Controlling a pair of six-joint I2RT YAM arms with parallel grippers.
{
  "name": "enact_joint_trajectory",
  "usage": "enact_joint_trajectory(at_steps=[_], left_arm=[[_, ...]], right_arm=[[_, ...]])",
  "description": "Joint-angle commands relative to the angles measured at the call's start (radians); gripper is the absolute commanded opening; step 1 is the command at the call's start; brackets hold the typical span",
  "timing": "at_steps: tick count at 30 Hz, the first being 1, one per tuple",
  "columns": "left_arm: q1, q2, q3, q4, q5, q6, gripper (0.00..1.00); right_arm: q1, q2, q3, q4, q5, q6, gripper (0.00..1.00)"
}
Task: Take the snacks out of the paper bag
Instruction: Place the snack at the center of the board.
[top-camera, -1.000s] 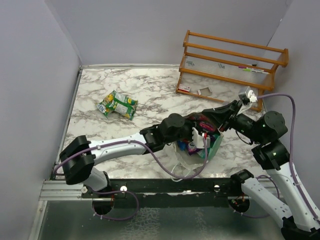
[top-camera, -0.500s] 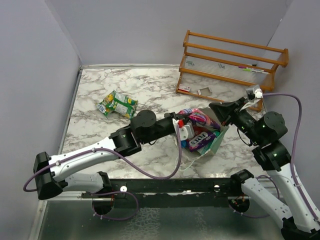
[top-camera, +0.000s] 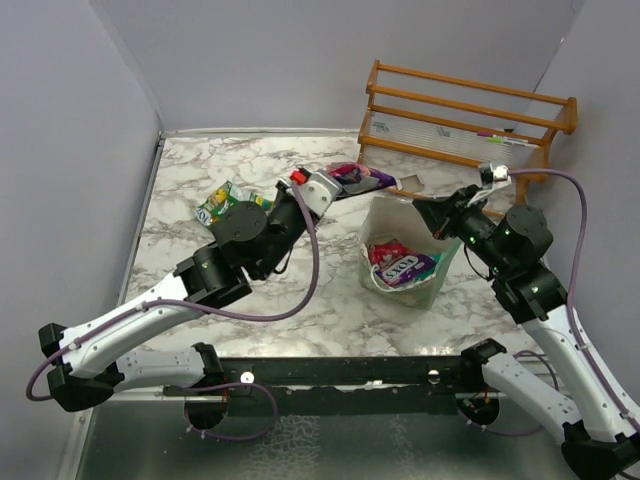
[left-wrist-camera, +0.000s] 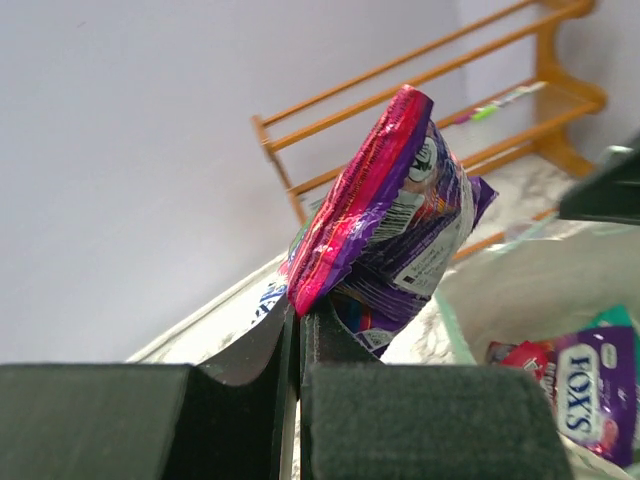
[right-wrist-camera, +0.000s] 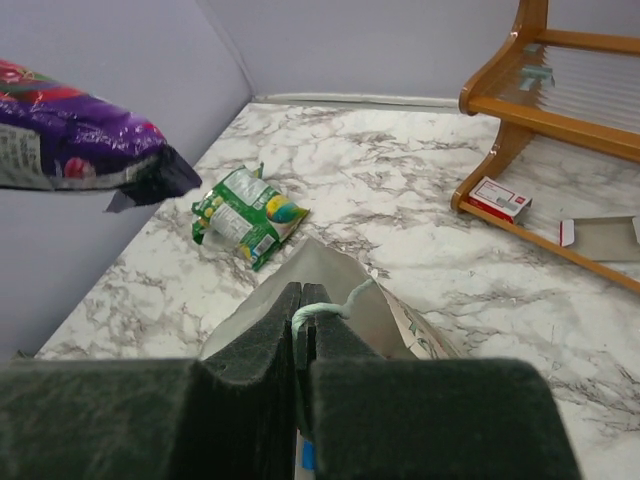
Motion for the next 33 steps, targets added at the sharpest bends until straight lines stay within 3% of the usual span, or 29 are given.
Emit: enact_joint_trajectory(at_steps=[1, 7, 10, 19, 25, 29, 33], left_arm=[[0.026, -0.061, 0.053, 0.009, -0.19, -0.081, 0.0], [0.081, -0.07, 0.085, -0.041, -0.326, -0.086, 0.0], [0.165, -0.047, 0.109, -0.098, -0.344, -0.146, 0.0], [0.43, 0.038, 0.101, -0.216, -0.137, -0.28, 0.0], [0.649, 0.108, 0.031, -0.194, 0.148, -0.456, 0.0], [0.702, 0.152, -0.039, -0.112, 0.354, -0.527, 0.0], [0.745, 0.264, -0.016, -0.158, 0.425, -0.595, 0.0]], right_arm=[[0.005, -0.054, 0.0, 0.022, -0.018, 0.026, 0.02], [0.005, -0.129, -0.004, -0.008, 0.057, -0.016, 0.02], [0.005, -0.141, 0.021, -0.044, 0.096, -0.042, 0.02], [0.005, -0.145, 0.055, -0.077, 0.127, -0.063, 0.02], [0.005, -0.149, 0.052, -0.069, 0.129, -0.071, 0.02], [0.005, -0.136, 0.066, -0.095, 0.123, -0.079, 0.02], [0.005, -0.143, 0.053, -0.094, 0.094, -0.083, 0.02]])
